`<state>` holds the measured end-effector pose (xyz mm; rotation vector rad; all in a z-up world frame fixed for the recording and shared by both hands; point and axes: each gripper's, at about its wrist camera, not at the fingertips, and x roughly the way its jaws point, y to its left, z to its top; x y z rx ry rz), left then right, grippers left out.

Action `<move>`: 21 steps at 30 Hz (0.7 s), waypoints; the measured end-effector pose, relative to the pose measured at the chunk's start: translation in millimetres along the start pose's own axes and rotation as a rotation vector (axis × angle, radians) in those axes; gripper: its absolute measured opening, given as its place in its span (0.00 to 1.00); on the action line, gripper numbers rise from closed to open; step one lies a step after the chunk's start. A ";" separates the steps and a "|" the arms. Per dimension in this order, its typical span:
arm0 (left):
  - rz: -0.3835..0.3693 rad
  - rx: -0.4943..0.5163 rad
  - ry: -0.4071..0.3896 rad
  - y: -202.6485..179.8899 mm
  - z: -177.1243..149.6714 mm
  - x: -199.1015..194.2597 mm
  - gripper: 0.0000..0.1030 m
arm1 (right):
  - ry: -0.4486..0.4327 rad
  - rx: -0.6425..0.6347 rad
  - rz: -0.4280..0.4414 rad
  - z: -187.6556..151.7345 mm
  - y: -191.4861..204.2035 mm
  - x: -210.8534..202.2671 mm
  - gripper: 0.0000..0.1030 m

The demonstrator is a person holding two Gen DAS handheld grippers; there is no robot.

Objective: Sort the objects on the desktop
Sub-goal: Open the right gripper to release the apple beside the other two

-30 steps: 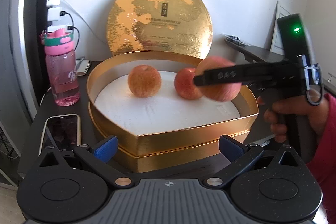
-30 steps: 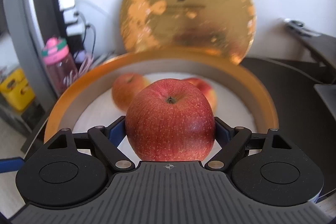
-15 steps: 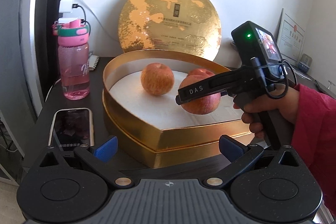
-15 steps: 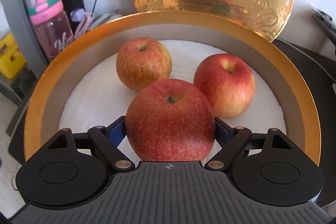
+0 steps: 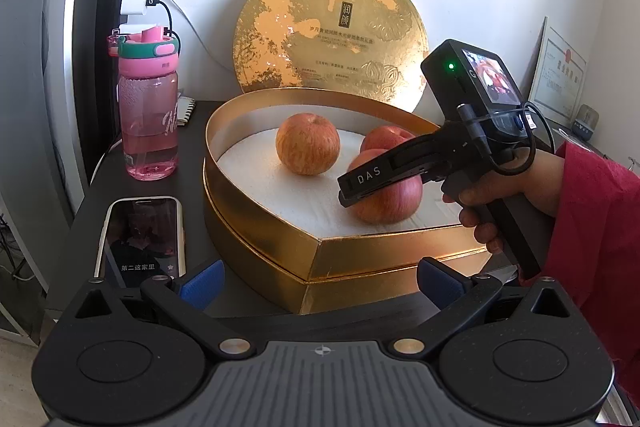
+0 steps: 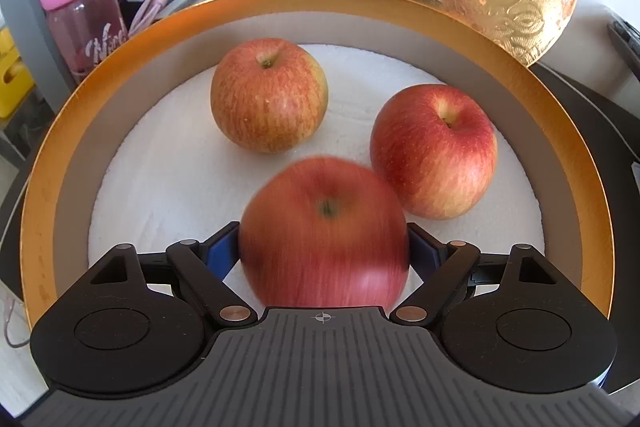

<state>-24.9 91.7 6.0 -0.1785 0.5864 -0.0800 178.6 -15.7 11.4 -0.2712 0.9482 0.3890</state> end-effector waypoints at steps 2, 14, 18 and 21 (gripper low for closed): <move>0.005 0.004 0.001 -1.1 -0.4 -0.7 1.00 | -0.018 0.011 -0.006 -0.2 -1.4 -2.9 0.89; 0.020 0.024 0.006 -7.9 -1.2 -3.6 1.00 | -0.178 0.115 0.021 -15.4 -10.4 -50.1 0.95; 0.019 0.038 0.007 -13.0 -1.1 -3.9 1.00 | -0.194 0.161 0.065 -25.8 -16.5 -69.6 0.96; 0.021 0.048 0.010 -17.3 -1.3 -3.6 1.00 | -0.205 0.187 0.085 -36.3 -18.9 -82.8 0.96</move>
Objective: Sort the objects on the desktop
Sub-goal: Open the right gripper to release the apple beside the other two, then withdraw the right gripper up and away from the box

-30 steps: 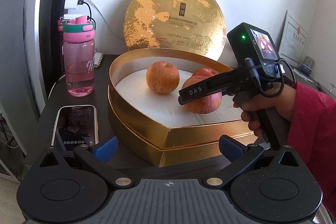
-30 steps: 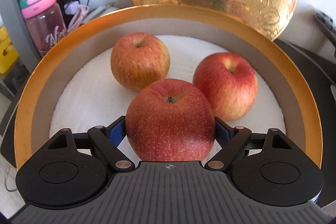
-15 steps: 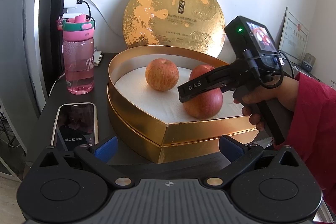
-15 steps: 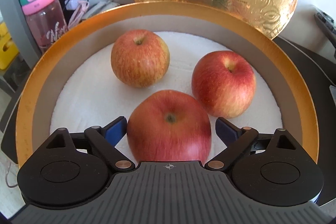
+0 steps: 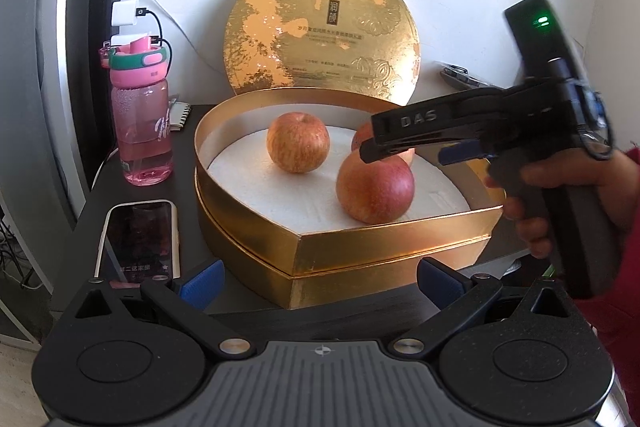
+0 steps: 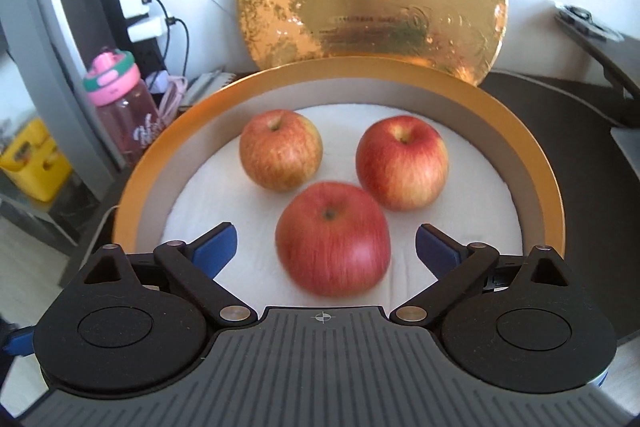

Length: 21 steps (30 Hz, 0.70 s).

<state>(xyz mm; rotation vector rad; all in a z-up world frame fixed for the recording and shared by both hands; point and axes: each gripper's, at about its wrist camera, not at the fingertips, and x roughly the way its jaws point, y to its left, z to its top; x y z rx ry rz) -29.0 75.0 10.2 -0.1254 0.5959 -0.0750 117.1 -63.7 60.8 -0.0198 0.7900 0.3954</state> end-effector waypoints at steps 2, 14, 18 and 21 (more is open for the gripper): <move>0.003 0.008 0.002 -2.9 0.1 0.1 1.00 | -0.017 0.012 0.011 -5.7 -0.8 -10.0 0.97; 0.056 0.056 0.026 -23.5 3.1 0.9 1.00 | -0.032 0.026 0.054 -31.9 -15.7 -38.3 0.98; 0.070 0.069 0.035 -32.0 3.8 0.9 1.00 | -0.037 0.029 0.069 -39.2 -20.7 -45.2 0.98; 0.066 0.081 0.037 -39.8 3.7 1.0 1.00 | -0.040 0.024 0.074 -43.4 -23.8 -50.8 0.98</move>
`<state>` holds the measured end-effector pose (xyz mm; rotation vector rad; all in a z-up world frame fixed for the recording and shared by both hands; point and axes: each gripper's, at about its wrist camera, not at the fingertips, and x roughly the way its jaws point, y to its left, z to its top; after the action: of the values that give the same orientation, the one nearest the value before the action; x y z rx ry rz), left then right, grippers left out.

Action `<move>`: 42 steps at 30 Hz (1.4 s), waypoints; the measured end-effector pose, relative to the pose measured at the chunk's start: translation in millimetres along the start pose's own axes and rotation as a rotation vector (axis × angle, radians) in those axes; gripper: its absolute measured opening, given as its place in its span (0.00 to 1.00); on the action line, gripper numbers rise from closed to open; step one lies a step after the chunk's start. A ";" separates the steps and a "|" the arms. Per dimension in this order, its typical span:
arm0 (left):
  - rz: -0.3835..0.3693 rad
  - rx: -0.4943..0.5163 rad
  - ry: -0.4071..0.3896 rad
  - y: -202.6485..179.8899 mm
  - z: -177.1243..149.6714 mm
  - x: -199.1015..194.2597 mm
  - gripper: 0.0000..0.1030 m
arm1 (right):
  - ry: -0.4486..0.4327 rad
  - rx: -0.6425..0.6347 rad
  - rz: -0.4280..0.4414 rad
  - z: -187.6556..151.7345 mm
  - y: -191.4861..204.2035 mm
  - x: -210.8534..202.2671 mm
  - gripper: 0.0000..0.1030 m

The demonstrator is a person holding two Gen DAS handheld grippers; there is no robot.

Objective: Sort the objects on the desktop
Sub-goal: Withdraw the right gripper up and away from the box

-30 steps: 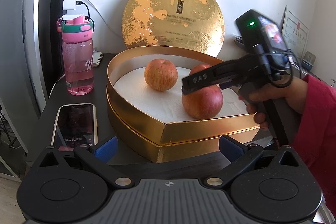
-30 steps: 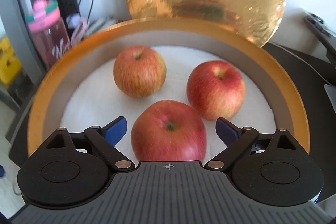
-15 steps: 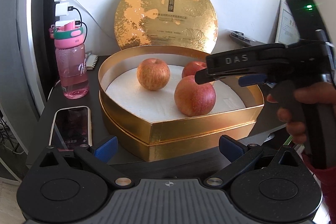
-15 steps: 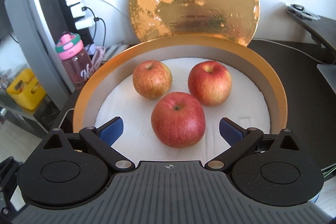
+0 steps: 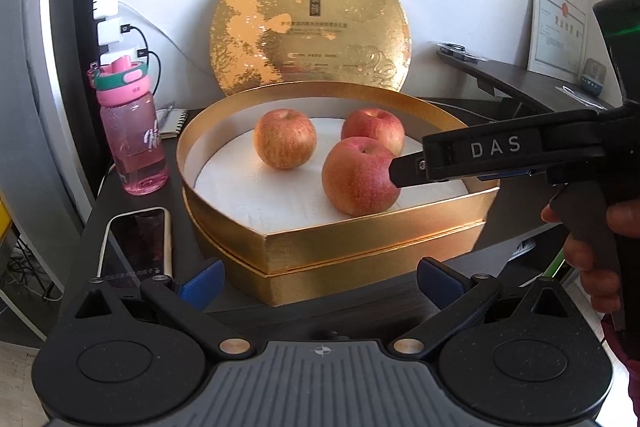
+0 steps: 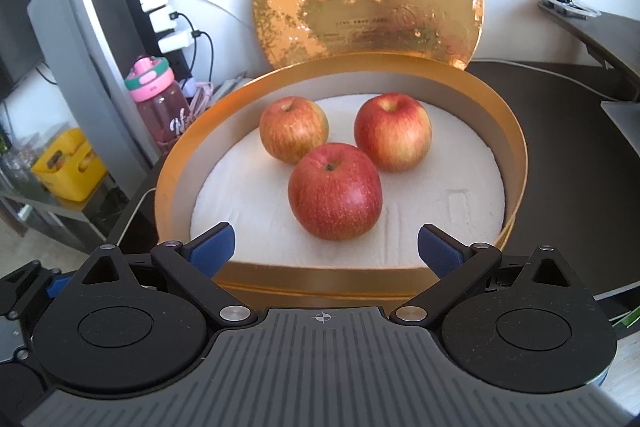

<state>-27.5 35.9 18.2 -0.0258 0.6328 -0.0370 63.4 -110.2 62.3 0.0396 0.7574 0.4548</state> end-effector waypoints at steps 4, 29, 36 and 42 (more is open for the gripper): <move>0.007 -0.002 0.005 -7.9 2.6 1.6 1.00 | -0.006 -0.014 0.002 -4.3 -4.4 -10.0 0.98; 0.000 0.002 0.030 -17.7 6.6 9.4 1.00 | 0.012 0.004 -0.014 -13.5 -19.1 -19.2 0.98; -0.003 -0.015 0.033 -10.5 5.7 10.9 1.00 | 0.019 -0.017 -0.016 -9.3 -9.7 -16.5 0.98; 0.003 -0.036 0.040 -2.1 4.0 11.6 1.00 | 0.028 -0.028 -0.021 -7.6 -1.4 -13.5 0.98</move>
<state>-15.9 33.4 14.6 -0.0588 0.6738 -0.0239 50.3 -118.0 65.3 -0.0004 0.7779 0.4466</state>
